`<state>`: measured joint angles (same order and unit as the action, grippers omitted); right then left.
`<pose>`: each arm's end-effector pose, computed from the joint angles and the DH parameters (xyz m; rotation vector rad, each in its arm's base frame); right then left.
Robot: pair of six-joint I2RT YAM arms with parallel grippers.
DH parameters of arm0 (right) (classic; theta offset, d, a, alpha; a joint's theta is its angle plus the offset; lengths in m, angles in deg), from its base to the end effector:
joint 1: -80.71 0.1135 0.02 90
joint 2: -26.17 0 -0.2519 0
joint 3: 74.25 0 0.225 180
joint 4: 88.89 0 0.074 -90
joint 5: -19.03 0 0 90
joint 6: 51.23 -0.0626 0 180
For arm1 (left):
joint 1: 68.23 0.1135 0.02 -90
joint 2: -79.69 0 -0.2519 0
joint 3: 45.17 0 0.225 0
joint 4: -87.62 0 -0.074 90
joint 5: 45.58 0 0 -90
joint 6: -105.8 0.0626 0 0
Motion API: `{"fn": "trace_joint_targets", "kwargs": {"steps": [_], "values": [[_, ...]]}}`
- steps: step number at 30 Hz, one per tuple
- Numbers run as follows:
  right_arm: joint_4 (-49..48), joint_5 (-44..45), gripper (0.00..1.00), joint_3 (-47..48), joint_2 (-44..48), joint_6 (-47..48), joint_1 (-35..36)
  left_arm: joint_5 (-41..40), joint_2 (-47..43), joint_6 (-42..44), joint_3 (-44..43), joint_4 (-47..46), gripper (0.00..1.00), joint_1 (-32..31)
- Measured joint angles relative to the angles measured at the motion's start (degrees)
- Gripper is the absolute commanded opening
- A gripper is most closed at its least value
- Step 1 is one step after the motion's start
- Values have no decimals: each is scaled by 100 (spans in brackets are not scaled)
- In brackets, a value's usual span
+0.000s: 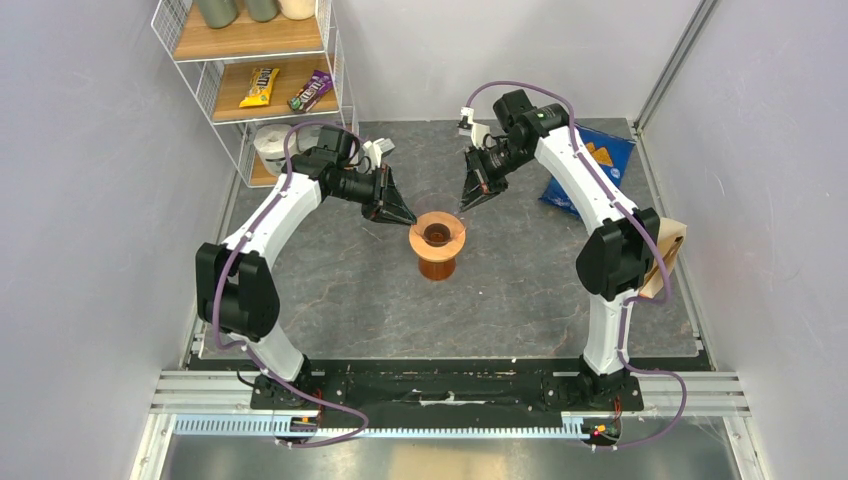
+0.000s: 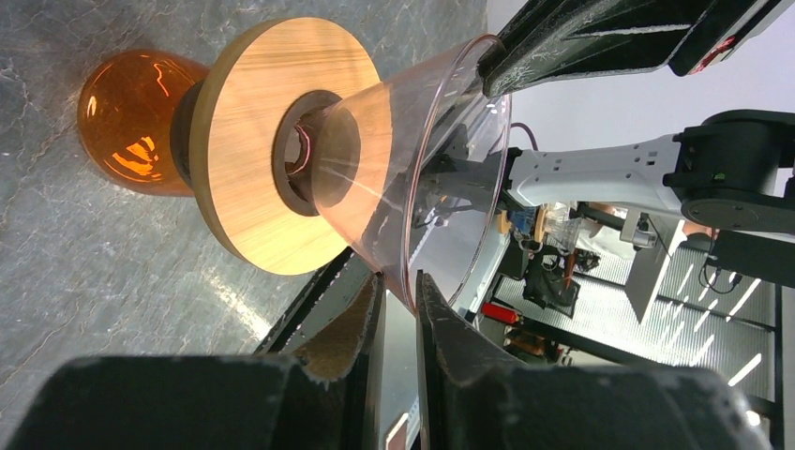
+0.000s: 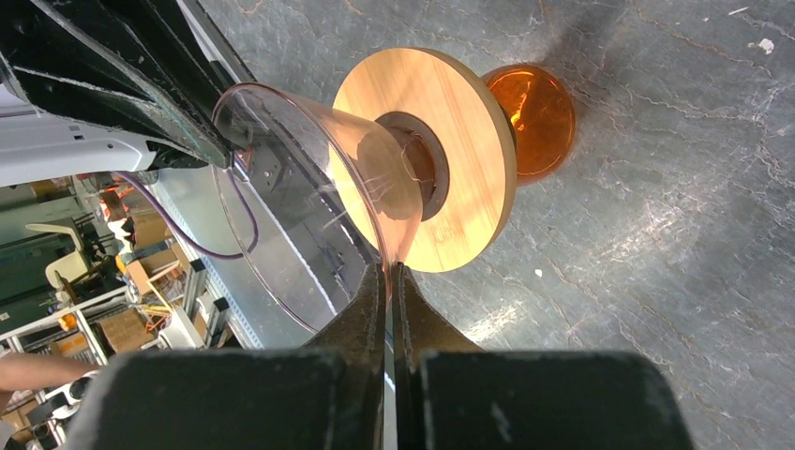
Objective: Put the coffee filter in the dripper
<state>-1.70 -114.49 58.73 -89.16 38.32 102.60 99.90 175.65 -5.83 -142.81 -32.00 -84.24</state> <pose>0.3402 0.1831 0.2975 -0.6974 2.6320 1.1585 0.3010 -0.1400 0.2771 0.2499 2.5623 -1.4980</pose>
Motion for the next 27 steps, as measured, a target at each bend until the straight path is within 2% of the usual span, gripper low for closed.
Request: {"fn": "trace_joint_targets", "kwargs": {"steps": [27], "values": [[83, -44, 0, 157, -164, -4, -26, 153, 105, 0, 4, 0, 12, 57]]}}
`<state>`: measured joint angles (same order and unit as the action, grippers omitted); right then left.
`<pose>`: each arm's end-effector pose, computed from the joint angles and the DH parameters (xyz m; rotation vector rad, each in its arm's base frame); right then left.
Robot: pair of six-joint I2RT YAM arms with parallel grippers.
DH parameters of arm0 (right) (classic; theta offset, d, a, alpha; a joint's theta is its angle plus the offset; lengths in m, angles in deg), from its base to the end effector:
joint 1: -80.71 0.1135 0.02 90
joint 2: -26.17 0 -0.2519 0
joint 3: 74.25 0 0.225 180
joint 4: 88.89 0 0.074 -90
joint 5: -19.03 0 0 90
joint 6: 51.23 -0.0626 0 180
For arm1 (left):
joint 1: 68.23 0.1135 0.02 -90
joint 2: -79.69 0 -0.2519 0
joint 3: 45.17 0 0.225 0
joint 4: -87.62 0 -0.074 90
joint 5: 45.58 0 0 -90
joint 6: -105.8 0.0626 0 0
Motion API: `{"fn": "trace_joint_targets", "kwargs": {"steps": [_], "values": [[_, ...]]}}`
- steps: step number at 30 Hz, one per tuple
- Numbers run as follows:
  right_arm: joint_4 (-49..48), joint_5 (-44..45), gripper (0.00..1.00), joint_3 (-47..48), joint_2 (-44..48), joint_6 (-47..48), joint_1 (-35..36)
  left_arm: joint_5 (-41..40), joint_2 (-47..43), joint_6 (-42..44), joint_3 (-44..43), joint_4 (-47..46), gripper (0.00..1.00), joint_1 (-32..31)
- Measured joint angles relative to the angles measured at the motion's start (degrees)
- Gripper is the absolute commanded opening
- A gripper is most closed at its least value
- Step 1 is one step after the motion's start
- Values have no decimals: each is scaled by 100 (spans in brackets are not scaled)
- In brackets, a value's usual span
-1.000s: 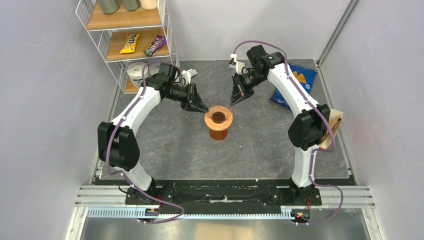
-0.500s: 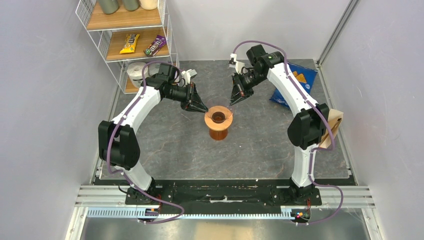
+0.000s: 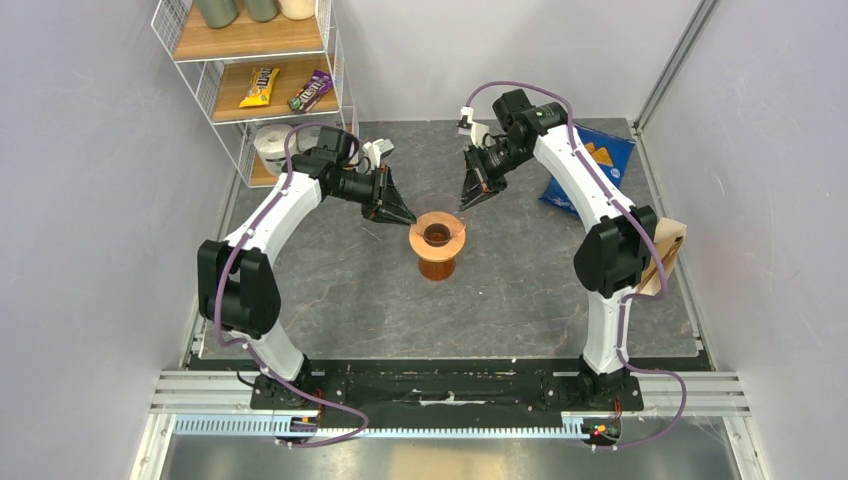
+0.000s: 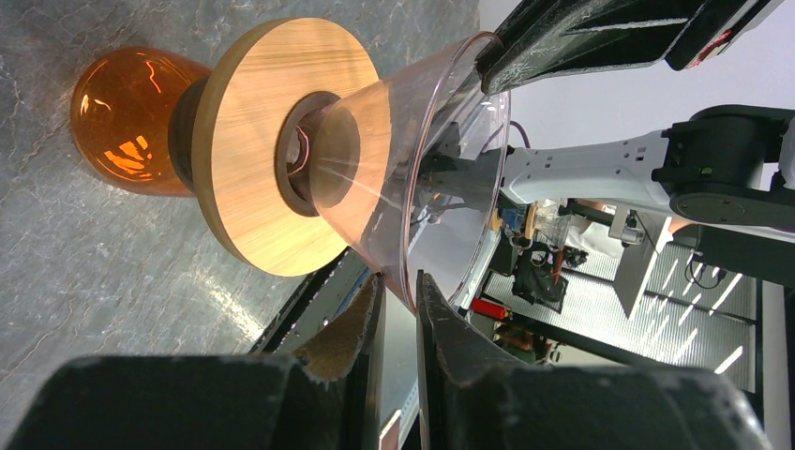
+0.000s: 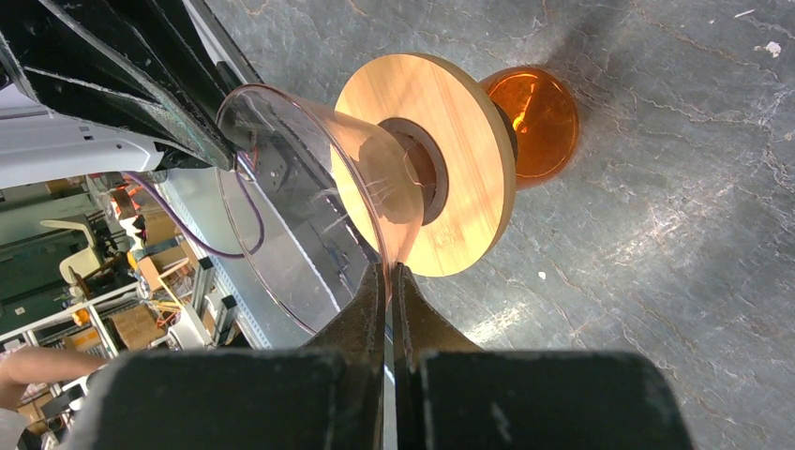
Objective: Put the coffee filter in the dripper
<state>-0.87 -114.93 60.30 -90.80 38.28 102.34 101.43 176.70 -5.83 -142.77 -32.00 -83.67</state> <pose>0.3452 0.1836 0.2938 -0.6868 2.6460 1.1704 0.3042 -0.1385 0.2724 0.2357 2.5682 -1.5328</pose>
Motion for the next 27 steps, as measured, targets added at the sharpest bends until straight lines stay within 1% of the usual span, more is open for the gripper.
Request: {"fn": "trace_joint_targets", "kwargs": {"steps": [27], "values": [[-55, 7, 0, 0, -46, -17, 9, 9, 68, 2, 42, 4, 13, 26]]}}
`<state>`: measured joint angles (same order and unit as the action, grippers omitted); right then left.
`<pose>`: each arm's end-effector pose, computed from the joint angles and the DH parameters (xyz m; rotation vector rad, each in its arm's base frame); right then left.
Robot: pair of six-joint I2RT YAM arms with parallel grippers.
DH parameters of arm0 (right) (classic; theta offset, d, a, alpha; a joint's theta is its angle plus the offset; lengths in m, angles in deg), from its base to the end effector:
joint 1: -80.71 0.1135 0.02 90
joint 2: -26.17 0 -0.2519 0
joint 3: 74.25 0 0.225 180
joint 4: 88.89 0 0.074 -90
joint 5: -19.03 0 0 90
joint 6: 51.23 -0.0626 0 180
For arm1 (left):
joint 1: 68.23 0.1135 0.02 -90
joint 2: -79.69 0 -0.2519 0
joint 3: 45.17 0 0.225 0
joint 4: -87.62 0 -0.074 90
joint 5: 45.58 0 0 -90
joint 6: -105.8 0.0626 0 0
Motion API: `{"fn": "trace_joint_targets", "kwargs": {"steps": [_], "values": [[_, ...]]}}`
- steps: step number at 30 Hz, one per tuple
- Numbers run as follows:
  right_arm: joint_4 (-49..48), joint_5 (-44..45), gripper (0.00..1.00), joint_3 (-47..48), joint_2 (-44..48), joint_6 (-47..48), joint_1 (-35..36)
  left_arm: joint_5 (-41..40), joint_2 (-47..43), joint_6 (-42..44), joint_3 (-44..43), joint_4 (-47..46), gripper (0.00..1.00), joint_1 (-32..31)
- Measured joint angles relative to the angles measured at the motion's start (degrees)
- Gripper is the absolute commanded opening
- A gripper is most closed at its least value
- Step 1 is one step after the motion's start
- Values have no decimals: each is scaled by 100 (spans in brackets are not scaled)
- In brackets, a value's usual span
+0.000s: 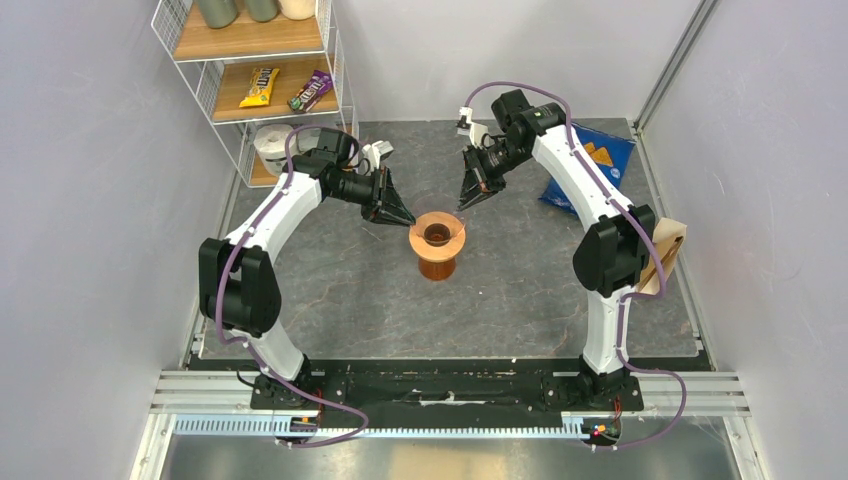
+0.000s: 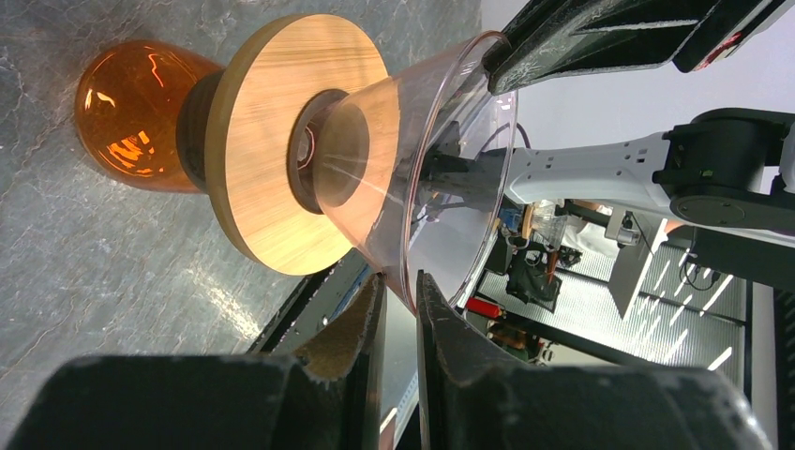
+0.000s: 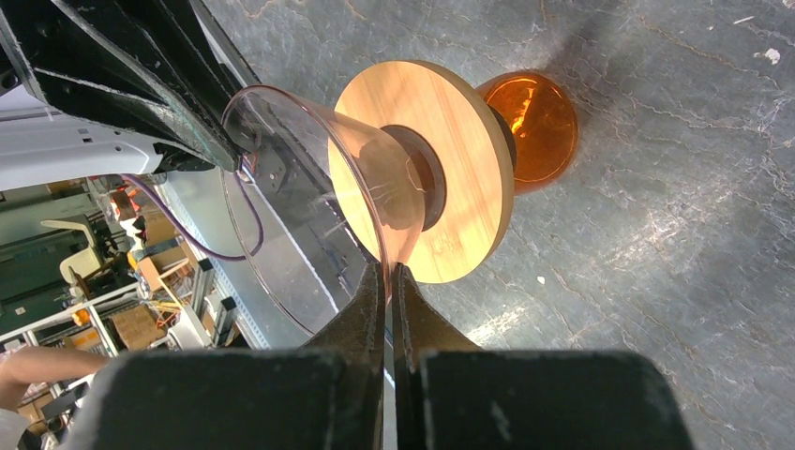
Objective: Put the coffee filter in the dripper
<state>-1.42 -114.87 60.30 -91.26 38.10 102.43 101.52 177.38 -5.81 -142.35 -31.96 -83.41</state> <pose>0.3473 0.1851 0.2911 -0.6854 2.6468 1.1700 0.3059 -0.1374 0.2667 0.2177 2.5851 -1.5364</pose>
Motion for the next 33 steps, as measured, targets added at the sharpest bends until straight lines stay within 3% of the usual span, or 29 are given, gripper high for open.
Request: {"fn": "trace_joint_targets", "kwargs": {"steps": [15, 22, 33], "values": [[-74, -46, 0, -66, 0, 4, -2, 2, -2, 0, 20, -4, 19, 7], [-98, -81, 0, -92, 9, 22, -13, 0, -2, 2, 24, -13, 28, 4], [-83, 48, 18, 44, 9, 243, 66, -103, -2, 7, 35, -9, 38, -59]]}}
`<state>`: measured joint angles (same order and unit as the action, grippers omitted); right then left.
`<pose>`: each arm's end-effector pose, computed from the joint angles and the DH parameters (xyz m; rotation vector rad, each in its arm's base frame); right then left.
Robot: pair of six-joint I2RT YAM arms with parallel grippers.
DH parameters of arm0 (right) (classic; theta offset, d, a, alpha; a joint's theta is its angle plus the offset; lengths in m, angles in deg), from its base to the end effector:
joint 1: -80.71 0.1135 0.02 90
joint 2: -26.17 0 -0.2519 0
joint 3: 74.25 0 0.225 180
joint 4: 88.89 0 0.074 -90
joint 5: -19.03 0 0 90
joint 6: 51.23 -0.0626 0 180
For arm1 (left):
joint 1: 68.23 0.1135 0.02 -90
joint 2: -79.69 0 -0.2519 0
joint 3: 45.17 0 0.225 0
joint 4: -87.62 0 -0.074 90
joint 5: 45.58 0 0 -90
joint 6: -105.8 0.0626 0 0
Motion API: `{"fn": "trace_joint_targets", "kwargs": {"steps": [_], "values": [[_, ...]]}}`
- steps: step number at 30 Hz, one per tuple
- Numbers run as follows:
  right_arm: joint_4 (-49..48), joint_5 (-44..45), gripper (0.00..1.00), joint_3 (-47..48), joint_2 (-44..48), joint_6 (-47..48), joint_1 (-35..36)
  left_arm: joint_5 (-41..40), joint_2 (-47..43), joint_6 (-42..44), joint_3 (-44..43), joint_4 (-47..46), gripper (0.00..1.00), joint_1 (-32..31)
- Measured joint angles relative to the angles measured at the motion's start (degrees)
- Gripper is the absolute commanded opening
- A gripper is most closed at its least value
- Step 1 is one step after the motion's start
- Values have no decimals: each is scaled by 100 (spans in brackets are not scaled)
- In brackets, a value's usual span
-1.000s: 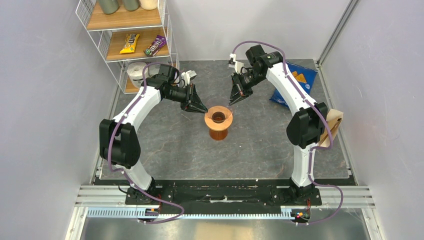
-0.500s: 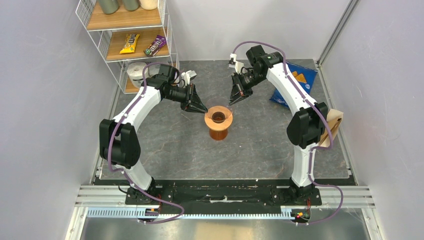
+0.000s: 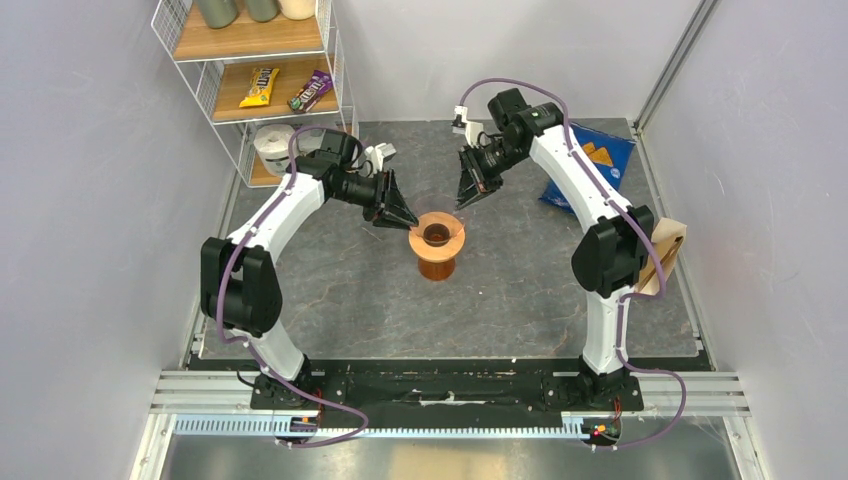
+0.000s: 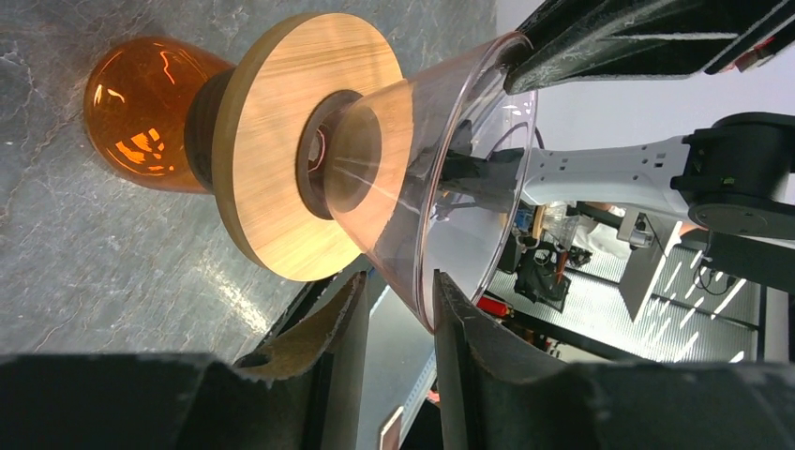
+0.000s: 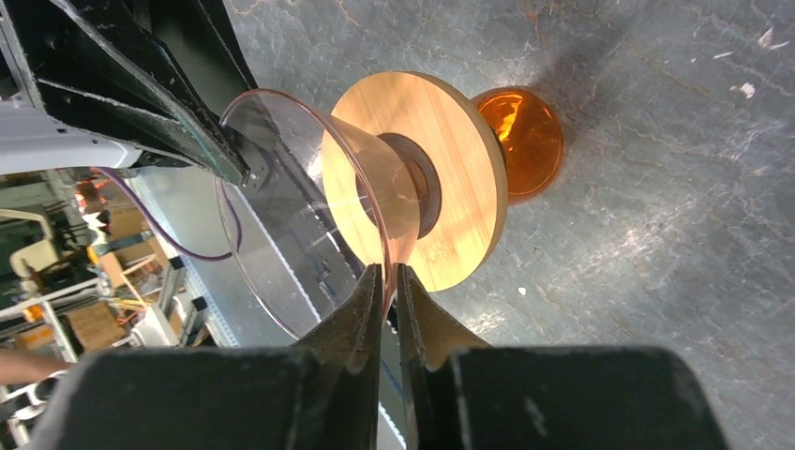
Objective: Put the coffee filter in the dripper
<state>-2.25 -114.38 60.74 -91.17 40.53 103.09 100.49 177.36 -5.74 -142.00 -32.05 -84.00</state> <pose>0.3470 0.1894 0.2939 -0.7589 2.5967 1.1461 0.3045 -0.1400 0.2644 0.2231 2.5982 -1.5159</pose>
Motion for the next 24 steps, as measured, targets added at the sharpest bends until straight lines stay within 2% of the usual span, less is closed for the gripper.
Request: {"fn": "trace_joint_targets", "kwargs": {"steps": [6, 14, 18, 24], "values": [[26, 227, 39, 55, -31, 157, 160, -232, 2, 0, 0, -2, 45, -48], [197, 426, 54, 103, -85, 275, 210, -433, 0, 0, -59, 2, 53, -50], [339, 426, 58, 247, -85, 289, 186, -518, 0, 0, -101, 7, 55, -61], [479, 426, 55, 289, -83, 343, 179, -592, -46, 39, -109, 44, 56, -61]]}}
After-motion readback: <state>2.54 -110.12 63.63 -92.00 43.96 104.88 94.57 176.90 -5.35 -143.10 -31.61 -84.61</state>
